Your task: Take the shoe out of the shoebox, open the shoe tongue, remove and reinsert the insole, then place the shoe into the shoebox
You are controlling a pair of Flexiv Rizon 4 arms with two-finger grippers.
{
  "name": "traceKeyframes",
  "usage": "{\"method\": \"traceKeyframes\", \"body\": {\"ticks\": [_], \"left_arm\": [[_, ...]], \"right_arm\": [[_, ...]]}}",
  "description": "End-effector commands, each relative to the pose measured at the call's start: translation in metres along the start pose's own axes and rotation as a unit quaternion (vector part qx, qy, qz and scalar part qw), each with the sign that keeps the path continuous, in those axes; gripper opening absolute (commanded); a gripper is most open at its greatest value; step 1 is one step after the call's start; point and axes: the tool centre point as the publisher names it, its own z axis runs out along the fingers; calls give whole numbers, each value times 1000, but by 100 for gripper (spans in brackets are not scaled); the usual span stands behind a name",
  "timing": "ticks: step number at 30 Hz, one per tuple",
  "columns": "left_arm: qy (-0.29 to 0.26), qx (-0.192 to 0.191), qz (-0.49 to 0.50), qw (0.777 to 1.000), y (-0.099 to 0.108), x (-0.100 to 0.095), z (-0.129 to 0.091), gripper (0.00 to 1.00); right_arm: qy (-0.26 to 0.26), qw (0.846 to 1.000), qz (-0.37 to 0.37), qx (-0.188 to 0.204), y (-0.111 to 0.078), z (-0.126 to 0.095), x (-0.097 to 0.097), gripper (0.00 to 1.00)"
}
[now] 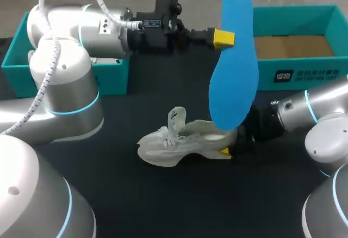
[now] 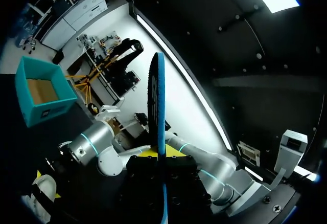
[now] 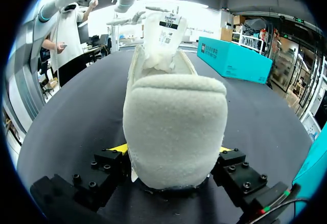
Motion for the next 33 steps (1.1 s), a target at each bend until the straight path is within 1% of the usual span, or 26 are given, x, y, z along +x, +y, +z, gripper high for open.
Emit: {"method": "traceKeyframes", "body": {"ticks": [1, 3, 5, 6, 8, 11, 21, 29, 30, 31, 33], "left_arm": [[-1, -1, 27, 1000, 3, 5, -17, 0], [-6, 0, 58, 998, 3, 5, -20, 0], [-7, 15, 85, 996, 3, 5, -24, 0], [0, 19, 93, 995, 2, 5, -25, 0], [-7, 23, 118, 993, 4, 6, -25, 0], [-2, 33, 141, 989, 6, 9, -28, 0], [-7, 45, 137, 990, 22, 20, -36, 0], [1, 47, 130, 990, 29, 15, -41, 0], [0, 49, 131, 990, 30, 14, -41, 0], [16, 60, 126, 990, 30, 12, -41, 0], [16, 60, 126, 990, 30, 12, -41, 0]], "right_arm": [[0, 1000, -1, 1, -3, 3, 1, 0], [0, 1000, -1, 1, -3, 3, 1, 0], [0, 1000, -1, 1, -3, 3, 1, 0], [0, 1000, -1, 1, -3, 3, 1, 0], [0, 1000, -1, 1, -3, 3, 1, 0], [0, 1000, -1, 1, -3, 3, 1, 0], [0, 1000, -1, 1, -3, 3, 1, 0], [0, 1000, -1, 1, -3, 3, 1, 0], [0, 1000, -1, 1, -3, 3, 1, 0], [0, 1000, -1, 1, -3, 3, 1, 0], [0, 1000, -1, 1, -3, 3, 1, 0]]}}
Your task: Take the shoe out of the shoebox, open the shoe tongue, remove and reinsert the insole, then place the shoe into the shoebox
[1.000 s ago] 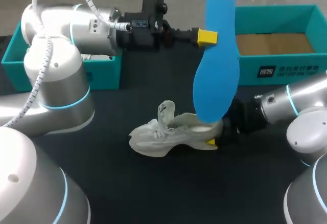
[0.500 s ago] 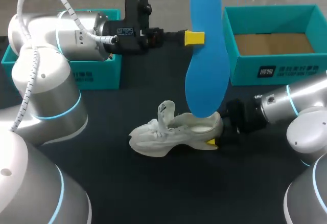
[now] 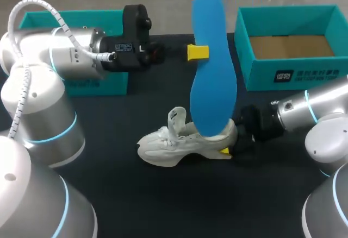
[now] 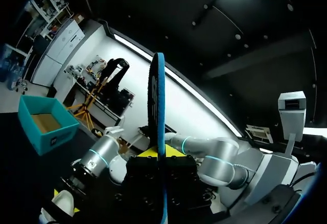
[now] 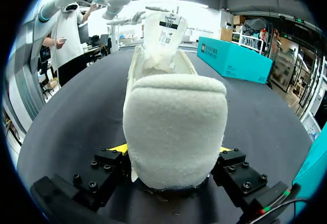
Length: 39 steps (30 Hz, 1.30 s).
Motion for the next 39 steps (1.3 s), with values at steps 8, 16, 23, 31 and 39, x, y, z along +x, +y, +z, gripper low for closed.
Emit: {"method": "traceKeyframes", "body": {"ticks": [8, 16, 23, 31, 39], "left_arm": [[9, 12, 2, 1000, 5, -4, -1, 0], [9, 12, 2, 1000, 5, -4, -1, 0], [9, 12, 2, 1000, 5, -4, -1, 0], [9, 12, 2, 1000, 5, -4, -1, 0], [9, 12, 2, 1000, 5, -4, -1, 0]], "right_arm": [[0, 1000, -1, 1, -3, 3, 1, 0], [0, 1000, -1, 1, -3, 3, 1, 0], [0, 1000, -1, 1, -3, 3, 1, 0], [0, 1000, -1, 1, -3, 3, 1, 44], [0, 1000, -1, 1, -3, 3, 1, 100]]}}
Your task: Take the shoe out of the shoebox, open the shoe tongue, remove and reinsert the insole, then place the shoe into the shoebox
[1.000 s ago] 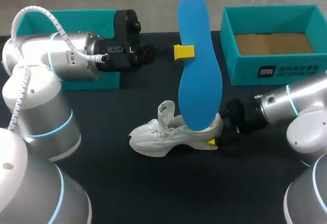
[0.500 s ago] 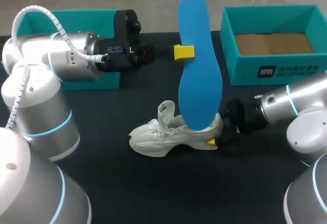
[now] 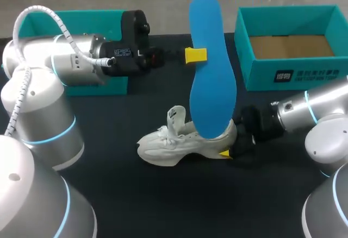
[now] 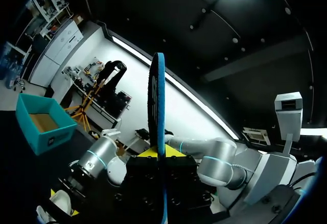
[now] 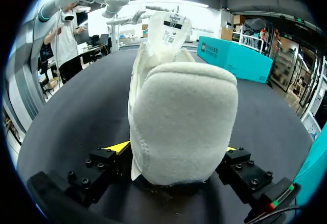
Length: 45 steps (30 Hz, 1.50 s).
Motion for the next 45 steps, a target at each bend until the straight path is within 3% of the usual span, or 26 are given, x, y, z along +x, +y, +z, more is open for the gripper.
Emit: {"method": "traceKeyframes", "body": {"ticks": [1, 9, 17, 30, 38, 45], "left_arm": [[0, 1, 0, 1000, 1, 0, 1, 0], [0, 1, 0, 1000, 1, 0, 1, 0], [0, 1, 0, 1000, 1, 0, 1, 0], [0, 1, 0, 1000, 1, 0, 1, 0], [0, 1, 0, 1000, 1, 0, 1, 0], [0, 1, 0, 1000, 1, 0, 1, 0]], "right_arm": [[-1, 1000, 0, 0, 0, 2, 0, 100], [-5, 1000, 7, 22, -3, -8, -4, 100], [-14, 999, 6, 47, 6, -22, -7, 100], [-26, 987, 20, 158, 24, -56, -7, 100], [-34, 971, 34, 236, 41, -61, -12, 100], [-48, 965, 36, 257, 52, -65, -10, 100]]}}
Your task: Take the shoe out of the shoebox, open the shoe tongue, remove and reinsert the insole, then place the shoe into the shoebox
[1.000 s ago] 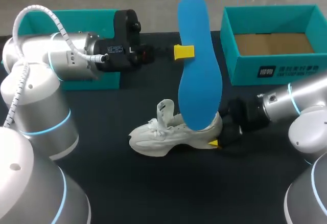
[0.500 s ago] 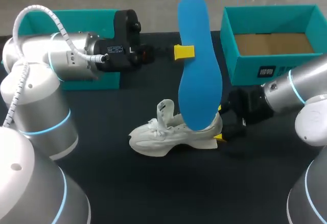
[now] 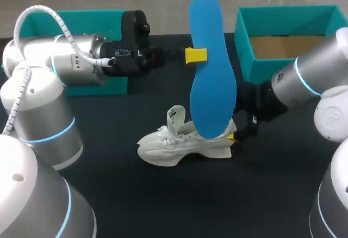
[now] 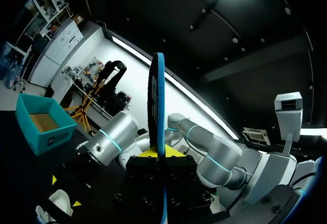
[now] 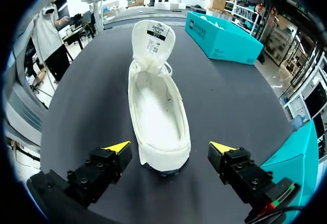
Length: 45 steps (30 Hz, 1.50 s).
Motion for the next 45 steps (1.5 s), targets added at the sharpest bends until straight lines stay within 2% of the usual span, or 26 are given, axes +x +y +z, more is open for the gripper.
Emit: {"method": "traceKeyframes", "body": {"ticks": [1, 13, 21, 30, 45], "left_arm": [[0, 1, 0, 1000, 0, 0, 1, 0], [0, 1, 0, 1000, 0, 0, 1, 0], [0, 1, 0, 1000, 0, 0, 1, 0], [0, 1, 0, 1000, 0, 0, 1, 0], [0, 1, 0, 1000, 0, 0, 1, 0]], "right_arm": [[-10, 997, 3, 81, 7, -3, 2, 100], [-10, 997, 3, 81, 7, -3, 2, 100], [-13, 988, -45, 149, 9, -6, 7, 100], [-16, 981, -38, 188, 11, -13, 7, 100], [-10, 981, -25, 193, 22, -24, 8, 100]]}}
